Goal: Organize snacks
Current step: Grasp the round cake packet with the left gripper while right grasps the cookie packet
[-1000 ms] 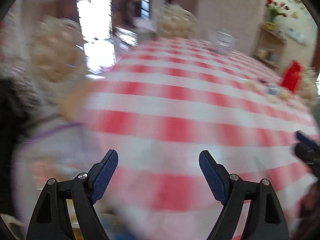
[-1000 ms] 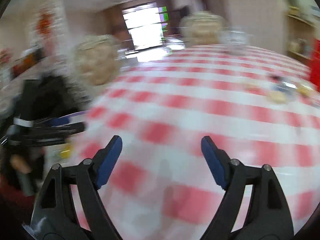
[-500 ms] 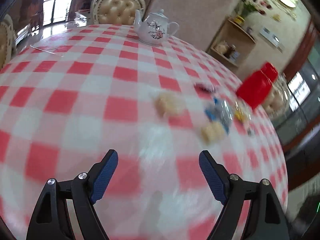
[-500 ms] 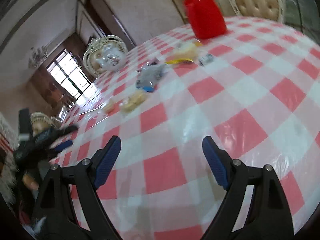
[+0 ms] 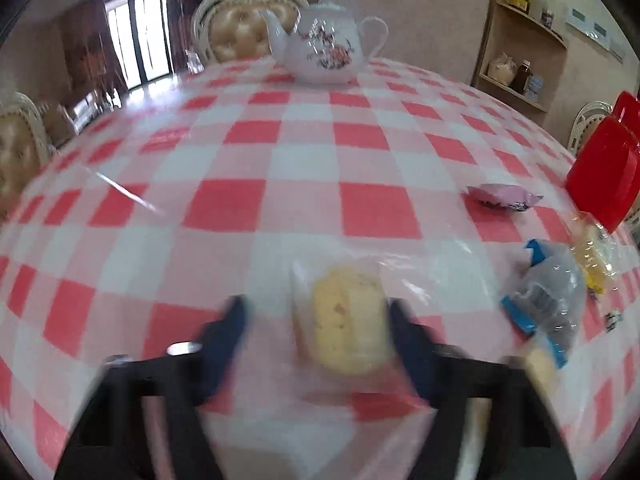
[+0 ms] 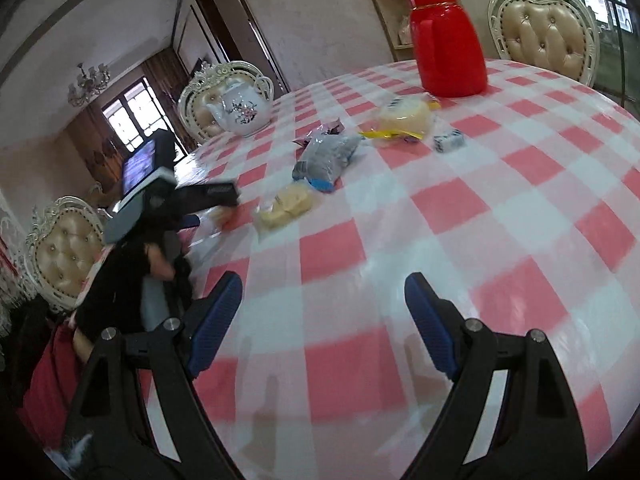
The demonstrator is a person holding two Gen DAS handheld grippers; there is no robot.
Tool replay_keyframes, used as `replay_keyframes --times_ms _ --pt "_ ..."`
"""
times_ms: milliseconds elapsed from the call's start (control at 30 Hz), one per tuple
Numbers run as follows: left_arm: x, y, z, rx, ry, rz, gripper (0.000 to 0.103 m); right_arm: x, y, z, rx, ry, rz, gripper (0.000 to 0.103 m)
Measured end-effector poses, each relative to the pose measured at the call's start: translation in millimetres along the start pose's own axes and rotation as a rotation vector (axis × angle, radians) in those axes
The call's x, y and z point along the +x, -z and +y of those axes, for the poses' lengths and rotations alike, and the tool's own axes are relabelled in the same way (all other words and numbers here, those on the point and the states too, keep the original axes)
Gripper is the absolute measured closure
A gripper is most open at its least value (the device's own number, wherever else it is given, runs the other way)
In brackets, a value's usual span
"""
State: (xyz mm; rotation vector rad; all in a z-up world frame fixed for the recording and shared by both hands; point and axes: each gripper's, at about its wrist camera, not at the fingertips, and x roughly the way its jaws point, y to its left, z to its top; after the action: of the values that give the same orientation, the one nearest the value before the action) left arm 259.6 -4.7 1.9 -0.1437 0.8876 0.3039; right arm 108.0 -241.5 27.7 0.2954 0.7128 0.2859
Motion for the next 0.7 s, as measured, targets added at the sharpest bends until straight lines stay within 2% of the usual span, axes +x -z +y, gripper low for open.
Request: replay_keyframes --times_ms 33,100,167,200,333,400,500,567,600,633,700 --pt "0.6 -1.0 1.2 0.018 0.000 0.001 0.067 9.5 -5.8 5.0 -0.002 0.010 0.013 0.018" --pt "-1.6 0.1 12.1 0.036 0.069 0.005 0.067 35.9 -18.4 17.3 0.020 0.046 0.050 0.018" --pt "-7.1 5.3 26.0 0.045 0.101 0.006 0.067 57.3 -25.5 29.4 0.031 0.055 0.084 0.018" --pt "-10.0 8.1 33.7 0.050 0.115 0.005 0.067 73.8 -30.1 38.4 0.035 0.088 0.118 0.018" --pt "-24.0 22.7 65.0 0.071 0.128 -0.012 0.067 114.3 -40.9 53.6 0.139 0.142 0.182 0.016" --pt "-30.3 29.4 82.9 0.065 0.106 -0.027 0.067 131.0 -47.1 67.6 0.149 0.217 0.173 0.016" --pt "-38.2 37.6 110.7 0.019 0.141 -0.029 0.067 154.3 -51.9 86.7 0.080 0.362 0.179 0.018" --pt "-47.4 40.3 121.5 0.007 0.150 -0.047 0.067 162.2 -51.3 95.1 0.003 0.411 0.182 0.037" --pt "-51.9 41.1 123.6 0.008 0.170 -0.054 0.067 160.4 -48.6 97.1 -0.036 0.409 0.174 0.043" --pt "-58.0 42.0 125.1 0.013 0.191 -0.061 0.067 156.7 -45.0 97.5 -0.067 0.399 0.169 0.056" --pt "-69.4 44.0 124.8 0.029 0.210 -0.081 0.067 140.1 -35.3 93.8 -0.110 0.349 0.166 0.063"
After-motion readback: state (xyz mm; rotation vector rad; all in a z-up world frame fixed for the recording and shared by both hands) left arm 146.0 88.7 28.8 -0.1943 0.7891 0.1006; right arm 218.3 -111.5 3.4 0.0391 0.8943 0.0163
